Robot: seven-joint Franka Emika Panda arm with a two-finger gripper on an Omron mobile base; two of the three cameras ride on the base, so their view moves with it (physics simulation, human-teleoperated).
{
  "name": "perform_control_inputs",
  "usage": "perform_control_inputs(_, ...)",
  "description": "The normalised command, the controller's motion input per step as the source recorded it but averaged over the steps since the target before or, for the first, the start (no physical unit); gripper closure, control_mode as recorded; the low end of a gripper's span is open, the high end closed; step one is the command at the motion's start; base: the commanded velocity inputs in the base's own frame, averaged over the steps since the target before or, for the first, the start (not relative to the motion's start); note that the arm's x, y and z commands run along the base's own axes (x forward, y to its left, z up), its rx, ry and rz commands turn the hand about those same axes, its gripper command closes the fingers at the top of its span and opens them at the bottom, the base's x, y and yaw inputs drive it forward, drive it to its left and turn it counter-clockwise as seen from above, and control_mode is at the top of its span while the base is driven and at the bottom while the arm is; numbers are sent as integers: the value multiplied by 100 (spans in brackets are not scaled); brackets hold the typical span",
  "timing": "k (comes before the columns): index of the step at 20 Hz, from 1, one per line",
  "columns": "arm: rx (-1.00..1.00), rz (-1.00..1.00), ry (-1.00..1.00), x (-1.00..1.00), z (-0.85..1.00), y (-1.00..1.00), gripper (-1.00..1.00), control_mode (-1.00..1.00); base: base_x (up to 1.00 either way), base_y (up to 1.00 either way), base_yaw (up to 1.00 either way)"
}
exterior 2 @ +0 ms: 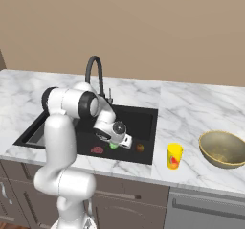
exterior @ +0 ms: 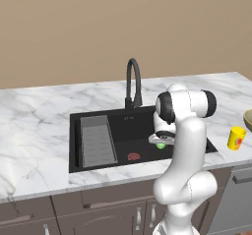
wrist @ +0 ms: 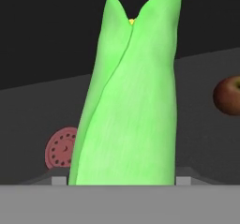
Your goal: Remove the corn and apple from the sink. Then move the bowl and cup from the counter to the sink for washing.
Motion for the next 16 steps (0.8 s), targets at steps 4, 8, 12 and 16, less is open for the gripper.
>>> perform_control_inputs(4,0,0,0,-5,35,-7,100,-100,0,0,0)
perform_control_inputs(8,0,0,0,-9,36,-10,100,-100,0,0,0)
perform_control_inputs(12,0,0,0,-8,37,-9,100,-100,0,0,0)
perform_control_inputs(16,0,0,0,-7,40,-9,100,-100,0,0,0)
